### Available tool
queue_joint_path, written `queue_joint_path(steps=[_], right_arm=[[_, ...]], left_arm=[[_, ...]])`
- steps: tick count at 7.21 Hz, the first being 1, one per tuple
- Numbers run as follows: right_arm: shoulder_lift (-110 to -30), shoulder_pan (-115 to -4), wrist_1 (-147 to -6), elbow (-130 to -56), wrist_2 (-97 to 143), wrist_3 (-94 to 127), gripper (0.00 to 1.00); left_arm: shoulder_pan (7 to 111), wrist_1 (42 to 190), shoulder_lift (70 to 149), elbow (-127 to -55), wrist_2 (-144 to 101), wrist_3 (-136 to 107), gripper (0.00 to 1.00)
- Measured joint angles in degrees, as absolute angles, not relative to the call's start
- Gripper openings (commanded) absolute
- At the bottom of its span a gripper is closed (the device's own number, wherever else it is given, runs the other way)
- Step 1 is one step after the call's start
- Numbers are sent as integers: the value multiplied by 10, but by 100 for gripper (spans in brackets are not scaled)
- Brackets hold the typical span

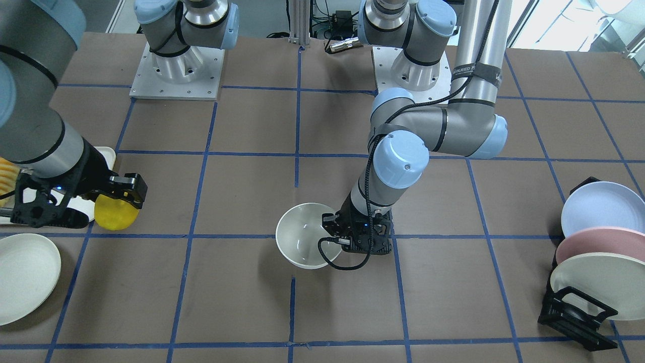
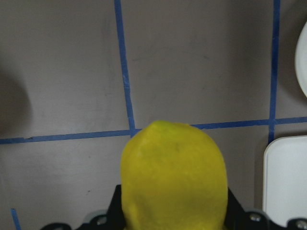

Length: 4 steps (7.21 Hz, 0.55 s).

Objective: Place bowl and put lemon in it

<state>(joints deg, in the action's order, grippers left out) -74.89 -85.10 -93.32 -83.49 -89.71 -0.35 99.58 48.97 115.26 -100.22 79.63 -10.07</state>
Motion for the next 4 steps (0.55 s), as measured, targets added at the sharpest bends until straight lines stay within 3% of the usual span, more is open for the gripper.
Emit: queue_joint_path(steps=[1,2,3,4], right_arm=[[-749,-865,-935,-835,-899,18,0],[-749,-873,-936,-835,-897,28,0],[-748,-883,-939,-835,-888,36,0],[-743,-896,-953,-836,-871,58,0]], left_arm=[[1006,463,1157,-1012,795,-124,0],[1015,452,1160,-1019,795,-137,57],[1020,448,1162,-1025,796,-146,100],[1023,446,1164,-1029,796,-153,100]])
